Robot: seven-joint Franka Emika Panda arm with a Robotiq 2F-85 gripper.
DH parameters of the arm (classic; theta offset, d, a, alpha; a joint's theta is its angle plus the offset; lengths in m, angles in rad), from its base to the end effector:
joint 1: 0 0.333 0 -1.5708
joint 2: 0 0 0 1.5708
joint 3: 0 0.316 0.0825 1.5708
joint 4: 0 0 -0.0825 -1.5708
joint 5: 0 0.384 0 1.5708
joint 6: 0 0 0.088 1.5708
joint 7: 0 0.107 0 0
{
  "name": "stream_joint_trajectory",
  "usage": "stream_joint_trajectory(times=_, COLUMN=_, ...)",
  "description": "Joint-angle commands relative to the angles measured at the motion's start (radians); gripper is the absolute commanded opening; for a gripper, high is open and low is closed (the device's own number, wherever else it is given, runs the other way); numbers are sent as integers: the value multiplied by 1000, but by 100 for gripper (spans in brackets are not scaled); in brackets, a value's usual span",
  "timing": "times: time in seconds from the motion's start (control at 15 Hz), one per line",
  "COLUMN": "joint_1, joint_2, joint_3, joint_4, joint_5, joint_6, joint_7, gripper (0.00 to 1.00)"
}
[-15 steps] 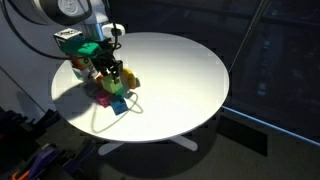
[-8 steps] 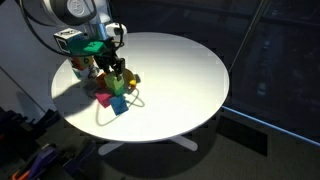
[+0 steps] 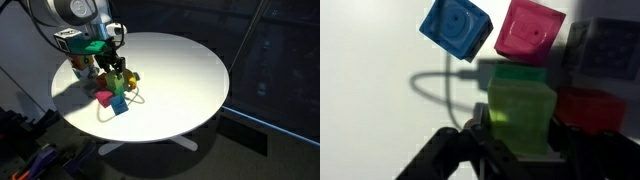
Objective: Slide the blue block backwards, pick up the light green block and put it on top of the darker green block
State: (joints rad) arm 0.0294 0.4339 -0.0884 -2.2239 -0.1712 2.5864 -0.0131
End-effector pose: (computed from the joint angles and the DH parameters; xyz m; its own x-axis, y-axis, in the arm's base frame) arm 0.5387 -0.0303 0.1711 0.9911 0.1045 -0.0825 0.1136 -0.9869 0.1149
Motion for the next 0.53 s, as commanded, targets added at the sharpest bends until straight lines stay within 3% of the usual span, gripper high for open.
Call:
stream_joint_trajectory(times=0.0, joint_1=16, joint_2=6, joint_3=-10, joint_4=25, joint_5=-34, joint_6=-40, joint_7=29, gripper=27)
stream_joint_trajectory(times=0.4, joint_1=19, joint_2=7, joint_3=-18, joint_4=24, joint_5=-46, joint_6=-49, joint_7=39, gripper=27)
stream_joint_trajectory(times=0.47, joint_1=18, joint_2=8, joint_3=-18, joint_4=25, joint_5=-46, joint_6=-53, joint_7=41, gripper=77)
